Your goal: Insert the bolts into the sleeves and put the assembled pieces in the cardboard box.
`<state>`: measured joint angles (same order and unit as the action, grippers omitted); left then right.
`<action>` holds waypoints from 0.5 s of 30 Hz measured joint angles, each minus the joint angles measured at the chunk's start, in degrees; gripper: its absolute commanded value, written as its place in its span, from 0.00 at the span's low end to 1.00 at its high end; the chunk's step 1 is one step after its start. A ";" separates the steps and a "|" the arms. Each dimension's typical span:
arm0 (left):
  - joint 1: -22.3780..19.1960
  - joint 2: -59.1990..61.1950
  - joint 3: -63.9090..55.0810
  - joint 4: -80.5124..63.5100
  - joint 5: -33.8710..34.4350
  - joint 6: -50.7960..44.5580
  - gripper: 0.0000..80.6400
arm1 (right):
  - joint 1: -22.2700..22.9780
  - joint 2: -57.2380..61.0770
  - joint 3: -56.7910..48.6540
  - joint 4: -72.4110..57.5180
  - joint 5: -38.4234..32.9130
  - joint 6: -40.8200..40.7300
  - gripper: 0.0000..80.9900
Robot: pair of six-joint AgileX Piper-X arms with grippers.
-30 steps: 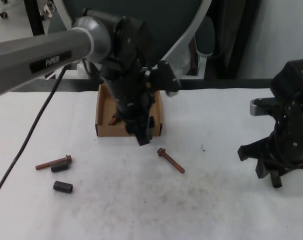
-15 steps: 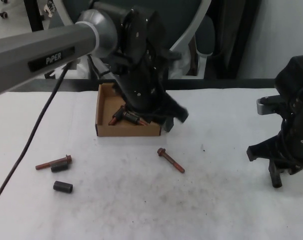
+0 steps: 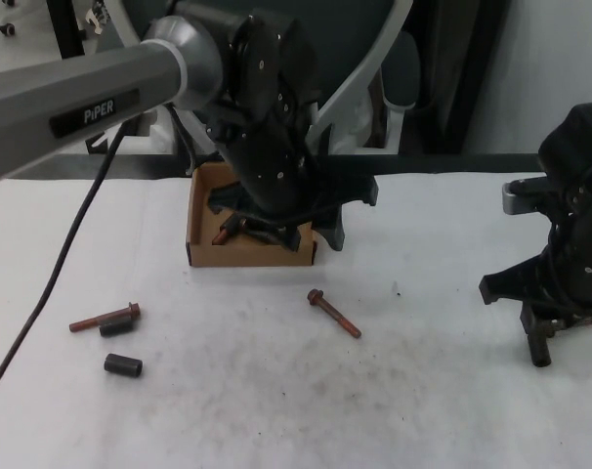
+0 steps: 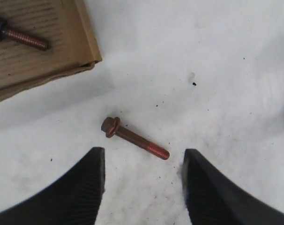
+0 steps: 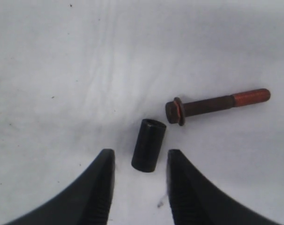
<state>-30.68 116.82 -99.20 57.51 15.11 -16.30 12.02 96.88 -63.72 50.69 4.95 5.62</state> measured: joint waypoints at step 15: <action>0.25 0.15 0.00 -2.11 0.67 -1.52 0.59 | 0.00 3.29 1.44 -3.56 0.00 0.00 0.45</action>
<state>-30.43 116.97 -99.20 55.40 15.78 -17.81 12.02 100.16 -62.28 47.13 4.95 5.62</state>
